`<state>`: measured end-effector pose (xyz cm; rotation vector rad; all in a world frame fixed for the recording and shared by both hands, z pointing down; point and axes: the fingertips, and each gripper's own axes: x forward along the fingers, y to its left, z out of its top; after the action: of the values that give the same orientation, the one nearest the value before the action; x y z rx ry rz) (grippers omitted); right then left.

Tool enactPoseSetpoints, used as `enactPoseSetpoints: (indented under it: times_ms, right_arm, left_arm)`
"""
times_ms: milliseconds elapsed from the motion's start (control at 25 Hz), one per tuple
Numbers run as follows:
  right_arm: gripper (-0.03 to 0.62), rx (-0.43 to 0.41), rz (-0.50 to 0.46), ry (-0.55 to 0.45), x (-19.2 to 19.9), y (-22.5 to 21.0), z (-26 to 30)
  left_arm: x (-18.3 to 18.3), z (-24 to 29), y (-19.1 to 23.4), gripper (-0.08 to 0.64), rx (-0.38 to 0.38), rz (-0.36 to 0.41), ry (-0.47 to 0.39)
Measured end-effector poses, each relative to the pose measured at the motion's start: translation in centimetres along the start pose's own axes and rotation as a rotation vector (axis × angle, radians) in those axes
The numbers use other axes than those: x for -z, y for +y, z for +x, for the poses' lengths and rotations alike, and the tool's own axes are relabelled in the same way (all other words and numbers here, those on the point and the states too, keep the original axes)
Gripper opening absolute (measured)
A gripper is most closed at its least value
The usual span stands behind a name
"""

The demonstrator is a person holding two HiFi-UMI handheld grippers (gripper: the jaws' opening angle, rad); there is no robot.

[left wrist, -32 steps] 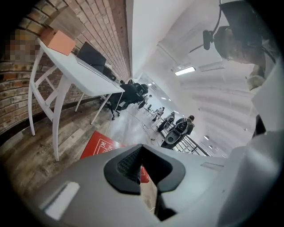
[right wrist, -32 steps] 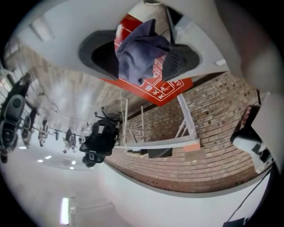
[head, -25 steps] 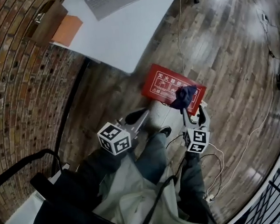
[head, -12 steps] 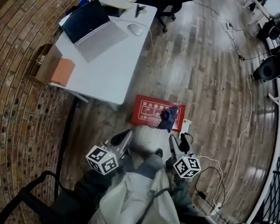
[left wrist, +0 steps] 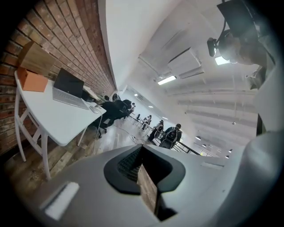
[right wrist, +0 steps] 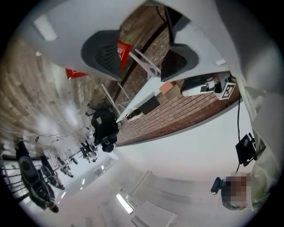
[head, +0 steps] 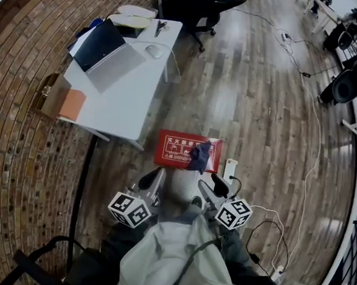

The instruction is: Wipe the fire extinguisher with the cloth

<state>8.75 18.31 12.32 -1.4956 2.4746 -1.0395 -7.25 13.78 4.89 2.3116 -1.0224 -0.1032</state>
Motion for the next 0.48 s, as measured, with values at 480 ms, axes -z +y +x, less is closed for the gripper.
enactPoseSetpoints:
  times_ms: [480]
  right_arm:
    - [0.025, -0.12, -0.077, 0.033, -1.4, -1.0, -2.5]
  left_arm:
    - [4.8, -0.1, -0.5, -0.003, -0.136, -0.12, -0.028]
